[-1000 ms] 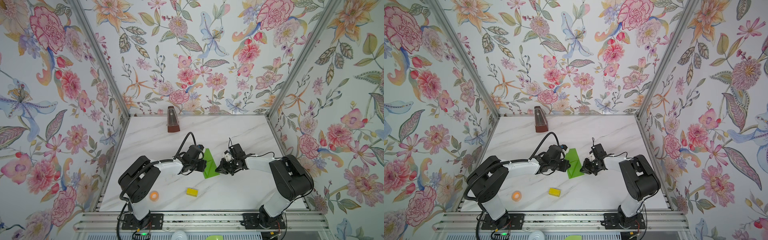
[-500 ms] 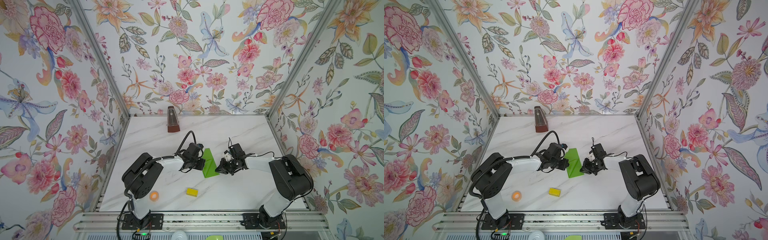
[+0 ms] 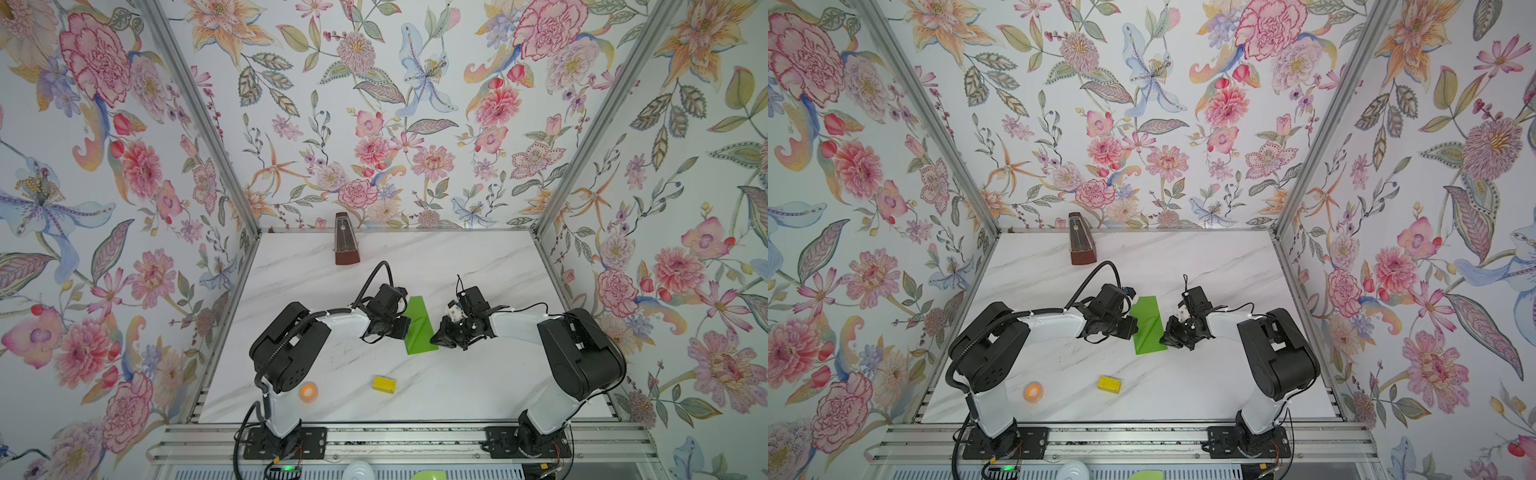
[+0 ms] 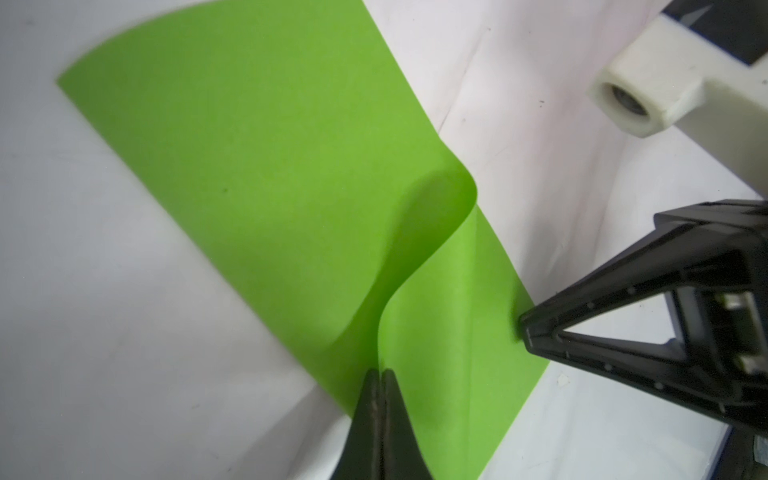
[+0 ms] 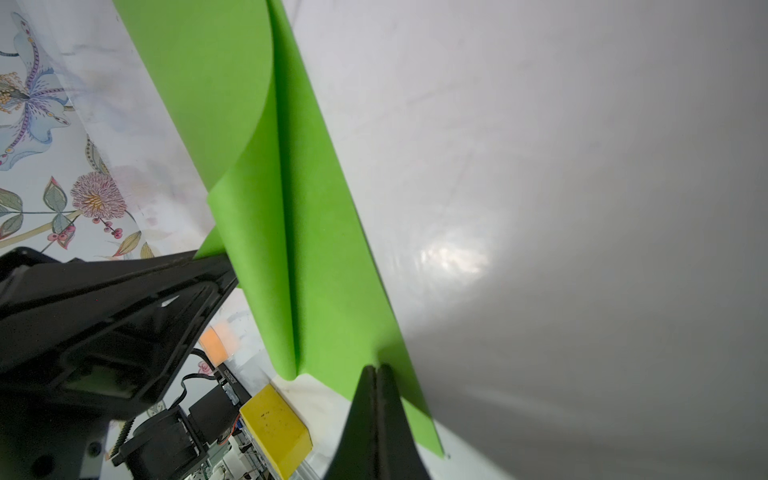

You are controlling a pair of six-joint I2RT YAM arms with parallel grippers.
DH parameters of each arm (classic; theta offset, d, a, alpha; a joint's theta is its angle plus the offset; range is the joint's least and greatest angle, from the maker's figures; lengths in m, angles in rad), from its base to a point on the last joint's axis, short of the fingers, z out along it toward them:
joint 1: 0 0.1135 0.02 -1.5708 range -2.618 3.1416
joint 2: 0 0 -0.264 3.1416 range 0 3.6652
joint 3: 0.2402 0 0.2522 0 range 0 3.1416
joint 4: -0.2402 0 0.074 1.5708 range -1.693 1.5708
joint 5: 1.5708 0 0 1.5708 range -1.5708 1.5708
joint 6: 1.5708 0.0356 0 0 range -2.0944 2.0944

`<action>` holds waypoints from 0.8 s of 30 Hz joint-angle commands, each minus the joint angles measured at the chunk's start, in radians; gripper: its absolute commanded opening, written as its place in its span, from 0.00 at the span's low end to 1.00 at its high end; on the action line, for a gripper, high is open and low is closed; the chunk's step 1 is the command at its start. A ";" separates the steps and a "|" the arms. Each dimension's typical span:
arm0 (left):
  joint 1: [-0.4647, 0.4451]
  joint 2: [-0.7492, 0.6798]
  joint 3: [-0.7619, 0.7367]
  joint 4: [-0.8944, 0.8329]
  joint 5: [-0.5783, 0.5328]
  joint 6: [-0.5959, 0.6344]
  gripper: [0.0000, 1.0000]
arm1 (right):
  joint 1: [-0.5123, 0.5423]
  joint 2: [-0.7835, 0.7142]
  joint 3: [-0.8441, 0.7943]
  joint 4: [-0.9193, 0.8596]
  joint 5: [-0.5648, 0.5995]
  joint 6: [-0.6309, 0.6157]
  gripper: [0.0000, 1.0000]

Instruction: Fold a paper plane with a square sheet of paper (fold left side to right side)

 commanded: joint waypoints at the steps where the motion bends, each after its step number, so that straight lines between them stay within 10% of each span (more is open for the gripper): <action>1: 0.014 0.023 0.018 -0.023 0.016 0.024 0.02 | -0.008 0.032 0.004 -0.069 0.048 -0.025 0.01; 15: 0.016 0.042 -0.017 0.027 0.043 -0.065 0.01 | 0.012 -0.080 0.057 -0.107 0.092 0.019 0.21; 24: -0.027 -0.032 -0.131 0.088 -0.043 -0.275 0.00 | 0.039 -0.103 -0.035 0.206 0.011 0.205 0.35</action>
